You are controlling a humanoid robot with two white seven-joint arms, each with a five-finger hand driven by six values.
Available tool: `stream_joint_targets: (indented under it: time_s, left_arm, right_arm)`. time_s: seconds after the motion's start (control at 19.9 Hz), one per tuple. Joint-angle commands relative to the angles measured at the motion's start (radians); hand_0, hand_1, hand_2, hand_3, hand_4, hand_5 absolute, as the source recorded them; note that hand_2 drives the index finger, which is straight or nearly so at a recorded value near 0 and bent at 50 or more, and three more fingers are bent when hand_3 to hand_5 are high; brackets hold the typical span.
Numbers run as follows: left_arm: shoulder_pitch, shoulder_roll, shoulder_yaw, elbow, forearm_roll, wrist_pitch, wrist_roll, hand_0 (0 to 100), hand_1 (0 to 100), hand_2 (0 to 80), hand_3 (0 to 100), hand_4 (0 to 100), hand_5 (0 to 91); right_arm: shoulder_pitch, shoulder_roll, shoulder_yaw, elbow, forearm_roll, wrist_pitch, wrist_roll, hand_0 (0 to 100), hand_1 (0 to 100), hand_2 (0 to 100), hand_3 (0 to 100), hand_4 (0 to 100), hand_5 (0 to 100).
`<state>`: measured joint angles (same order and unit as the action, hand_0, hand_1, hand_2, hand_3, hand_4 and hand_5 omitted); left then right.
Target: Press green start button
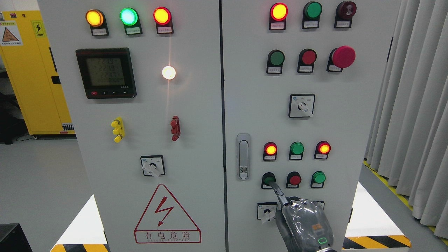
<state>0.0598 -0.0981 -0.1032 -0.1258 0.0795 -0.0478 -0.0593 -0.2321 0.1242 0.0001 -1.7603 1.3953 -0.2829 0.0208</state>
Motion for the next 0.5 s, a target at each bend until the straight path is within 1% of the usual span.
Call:
stream_joint_targets:
  time_s: [0.0,0.2,0.35,0.45]
  left_arm:
    - [0.0,0.0,0.0,0.0,0.0,0.0,-0.001,12,56,0.0,0,0,0.0]
    - [0.0,0.0,0.0,0.0,-0.001,0.0,-0.001,12,56,0.0,0,0,0.0]
    - [0.0,0.0,0.0,0.0,-0.001,0.0,-0.001,12,56,0.0,0,0,0.0]
    - [0.0,0.0,-0.001,0.0,0.0,0.0,-0.001,12,56,0.0,0,0,0.0]
  right_arm:
    - [0.007,0.0,-0.009,-0.019,-0.001,0.001,-0.015,87,91,0,76,79,92]
    - [0.023,0.002,-0.011,-0.038,-0.001,-0.002,-0.019,87,91,0,76,79,92]
    - [0.037,0.002,-0.006,-0.05,-0.002,-0.004,-0.054,86,91,0,76,79,92]
    - [0.043,0.0,-0.005,-0.067,-0.002,-0.007,-0.068,86,91,0,76,79,92]
